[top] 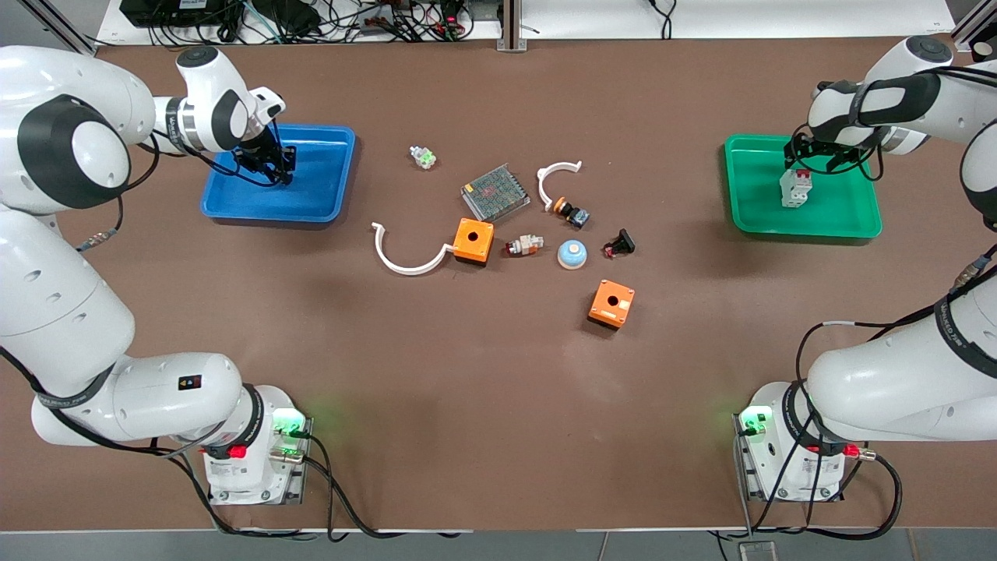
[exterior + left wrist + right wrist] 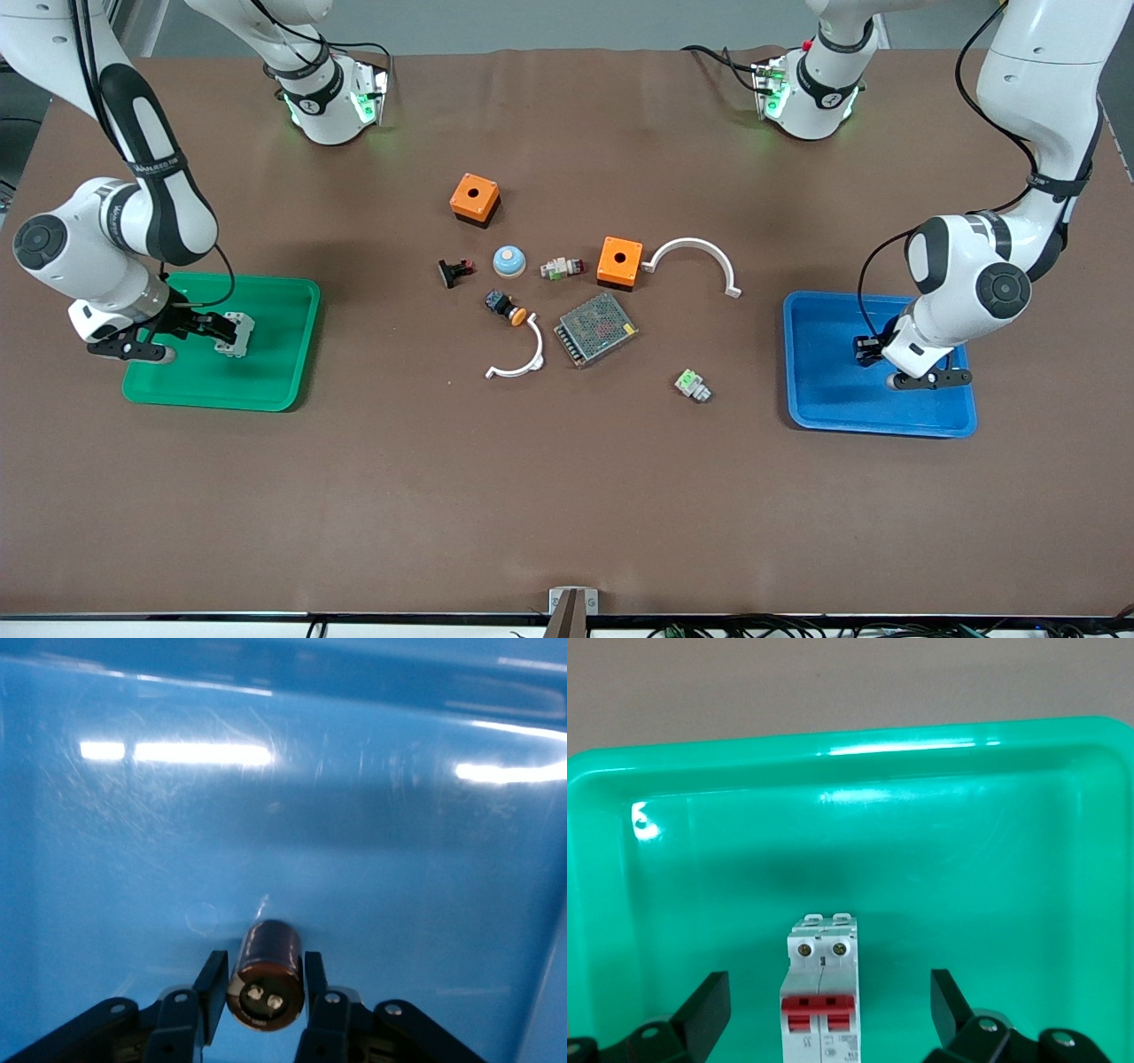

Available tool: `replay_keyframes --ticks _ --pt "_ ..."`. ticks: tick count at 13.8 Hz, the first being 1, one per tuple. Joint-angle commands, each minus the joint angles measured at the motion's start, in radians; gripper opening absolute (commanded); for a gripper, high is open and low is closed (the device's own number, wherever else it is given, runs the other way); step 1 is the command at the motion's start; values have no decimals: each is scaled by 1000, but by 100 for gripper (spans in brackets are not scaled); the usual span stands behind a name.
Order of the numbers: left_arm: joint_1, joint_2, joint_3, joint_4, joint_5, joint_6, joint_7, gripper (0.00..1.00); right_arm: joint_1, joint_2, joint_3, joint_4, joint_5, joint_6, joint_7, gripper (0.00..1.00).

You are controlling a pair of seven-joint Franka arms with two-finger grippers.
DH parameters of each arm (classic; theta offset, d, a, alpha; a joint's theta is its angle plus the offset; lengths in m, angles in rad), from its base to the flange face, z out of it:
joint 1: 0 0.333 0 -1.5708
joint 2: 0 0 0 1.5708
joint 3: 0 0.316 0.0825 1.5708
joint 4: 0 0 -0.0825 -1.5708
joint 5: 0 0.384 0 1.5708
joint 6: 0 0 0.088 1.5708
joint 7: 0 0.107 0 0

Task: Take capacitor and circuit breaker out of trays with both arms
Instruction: 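Grasp the breaker with the right gripper while the left gripper grasps the capacitor, then carry the breaker and capacitor out of the trays toward the parts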

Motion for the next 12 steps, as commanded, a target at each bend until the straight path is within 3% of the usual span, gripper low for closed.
replay_keyframes --ticks 1,3,5,7,11,12 --pt "-2 7 1 22 21 5 -3 23 -4 6 9 -41 26 63 -12 98" --pt "-2 1 -4 23 21 3 -6 7 -2 20 9 -47 26 68 -12 93" --pt "-5 -14 -10 22 21 2 -14 2 -1 31 9 -47 26 68 -12 80" --pt "-8 -59 -45 19 16 -19 -20 1 1 34 11 -49 26 65 -12 61" --pt "-7 -135 -187 22 12 -157 -190 1 -1 32 11 -49 26 56 -7 6" --pt "-8 -148 -220 19 10 -180 -246 1 -1 31 11 -47 26 52 -6 1"
